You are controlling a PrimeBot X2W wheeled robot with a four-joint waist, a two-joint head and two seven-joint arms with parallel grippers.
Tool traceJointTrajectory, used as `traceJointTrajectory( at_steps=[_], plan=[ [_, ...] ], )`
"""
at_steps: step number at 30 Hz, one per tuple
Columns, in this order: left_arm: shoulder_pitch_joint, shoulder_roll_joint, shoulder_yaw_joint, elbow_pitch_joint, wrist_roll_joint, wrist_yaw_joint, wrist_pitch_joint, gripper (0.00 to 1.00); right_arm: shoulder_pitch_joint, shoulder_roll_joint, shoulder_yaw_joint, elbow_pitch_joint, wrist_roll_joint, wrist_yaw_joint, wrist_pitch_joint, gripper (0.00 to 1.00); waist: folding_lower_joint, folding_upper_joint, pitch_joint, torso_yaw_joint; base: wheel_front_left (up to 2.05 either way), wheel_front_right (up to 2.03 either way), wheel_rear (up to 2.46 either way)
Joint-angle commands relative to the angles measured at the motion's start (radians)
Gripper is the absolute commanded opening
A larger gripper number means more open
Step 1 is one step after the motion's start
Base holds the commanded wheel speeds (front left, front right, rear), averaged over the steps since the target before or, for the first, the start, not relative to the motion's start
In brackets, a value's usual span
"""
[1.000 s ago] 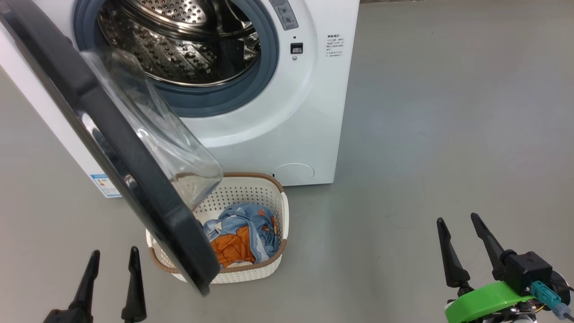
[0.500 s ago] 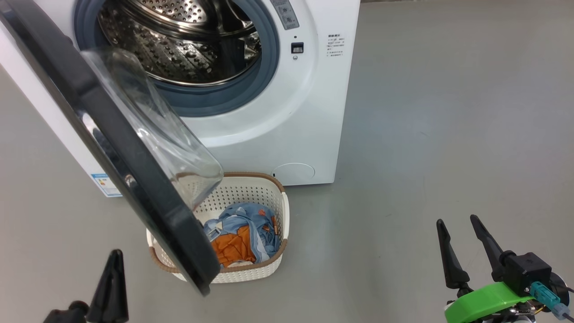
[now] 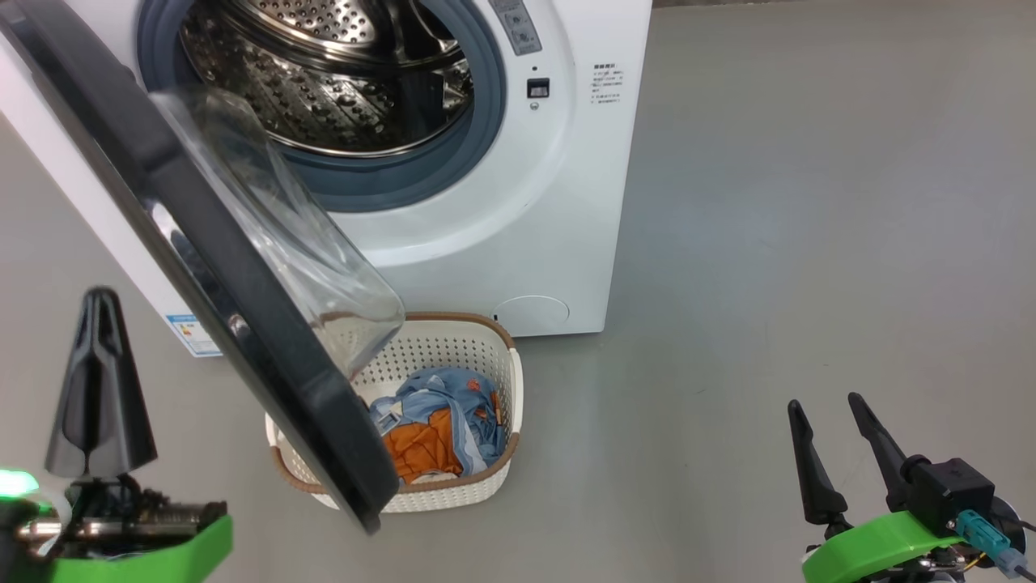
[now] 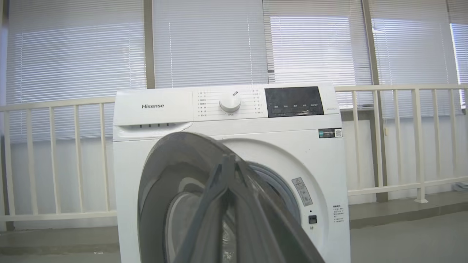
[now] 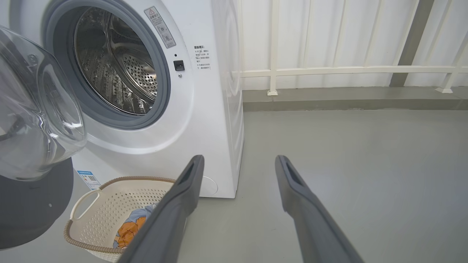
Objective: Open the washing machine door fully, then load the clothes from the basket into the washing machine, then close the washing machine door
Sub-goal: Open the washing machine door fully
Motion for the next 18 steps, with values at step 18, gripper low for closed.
traceJointTrajectory(
  at_steps=[18],
  plan=[
    [-0.018,0.051,-0.465,-0.147,-0.017,-0.019,-0.005,0.0,-0.011,-0.003,0.029,-0.02,0.002,0.002,-0.009,1.0,0.0,-0.0001,0.002,-0.007,0.0,0.0,0.0]
  ],
)
